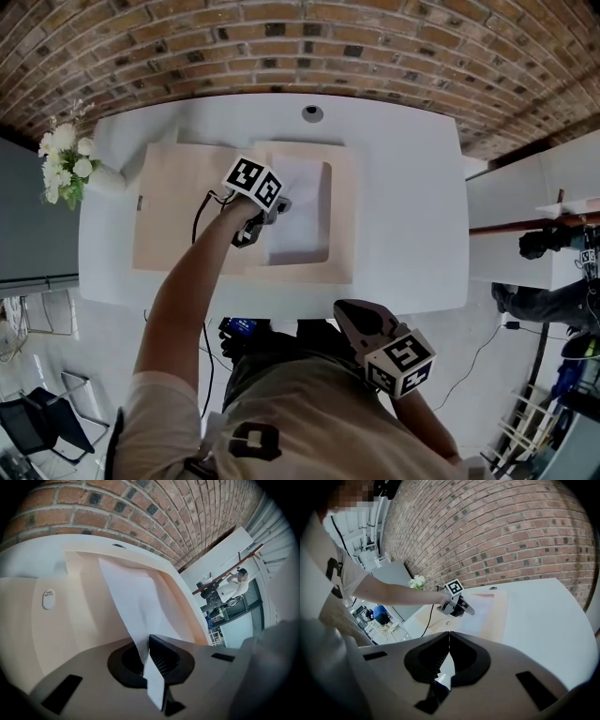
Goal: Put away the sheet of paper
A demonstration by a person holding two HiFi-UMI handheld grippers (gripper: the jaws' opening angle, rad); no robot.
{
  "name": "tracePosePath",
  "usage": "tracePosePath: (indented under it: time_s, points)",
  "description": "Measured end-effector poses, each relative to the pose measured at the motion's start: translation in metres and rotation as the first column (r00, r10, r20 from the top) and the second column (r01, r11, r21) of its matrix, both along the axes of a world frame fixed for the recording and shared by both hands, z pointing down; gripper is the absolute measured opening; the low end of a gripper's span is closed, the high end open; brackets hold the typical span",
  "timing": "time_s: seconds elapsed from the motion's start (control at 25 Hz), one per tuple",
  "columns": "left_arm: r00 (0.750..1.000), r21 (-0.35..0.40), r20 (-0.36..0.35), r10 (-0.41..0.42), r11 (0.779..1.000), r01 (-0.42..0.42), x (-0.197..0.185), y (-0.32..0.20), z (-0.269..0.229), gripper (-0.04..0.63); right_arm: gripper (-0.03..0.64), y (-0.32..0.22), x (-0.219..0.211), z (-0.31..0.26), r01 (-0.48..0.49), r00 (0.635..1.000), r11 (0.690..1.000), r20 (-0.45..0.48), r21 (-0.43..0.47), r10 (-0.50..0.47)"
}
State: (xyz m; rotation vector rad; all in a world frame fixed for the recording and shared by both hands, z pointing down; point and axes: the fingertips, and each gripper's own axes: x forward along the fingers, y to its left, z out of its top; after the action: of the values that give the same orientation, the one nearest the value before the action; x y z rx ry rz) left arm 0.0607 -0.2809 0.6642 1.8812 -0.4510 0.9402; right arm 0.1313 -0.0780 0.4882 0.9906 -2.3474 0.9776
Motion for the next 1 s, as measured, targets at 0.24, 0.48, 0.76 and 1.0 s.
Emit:
tracePosePath:
  time_s: [0.24,0.48,0.76,1.0]
  points:
    - [1.0,-0.001,-0.005,0.0,1.0,0.0,-0.005,0.0,-0.001,0.017,0.023,0.002,-0.007,0.001,0.015,0.999,1.0,-0.03,0.001,-0.015]
    - [1.0,-0.001,-0.005,0.004,1.0,-0.004,-0.006,0.001,-0.002,0.017,0.023,0.002,-0.009,-0.001,0.01,0.999,1.0,-0.037,0.006,-0.01]
    - [1.0,-0.003,-0.012,0.009,1.0,-0.009,-0.006,0.0,-0.004,0.017,0.023,0.002,-0.01,-0.001,0.011,0.999,1.0,-0.048,0.011,-0.01]
    - [1.0,-0.007,-0.009,0.009,1.0,-0.009,-0.008,0.003,-0.004,0.017,0.023,0.004,-0.013,-0.001,0.018,0.999,1.0,-0.046,0.008,-0.018]
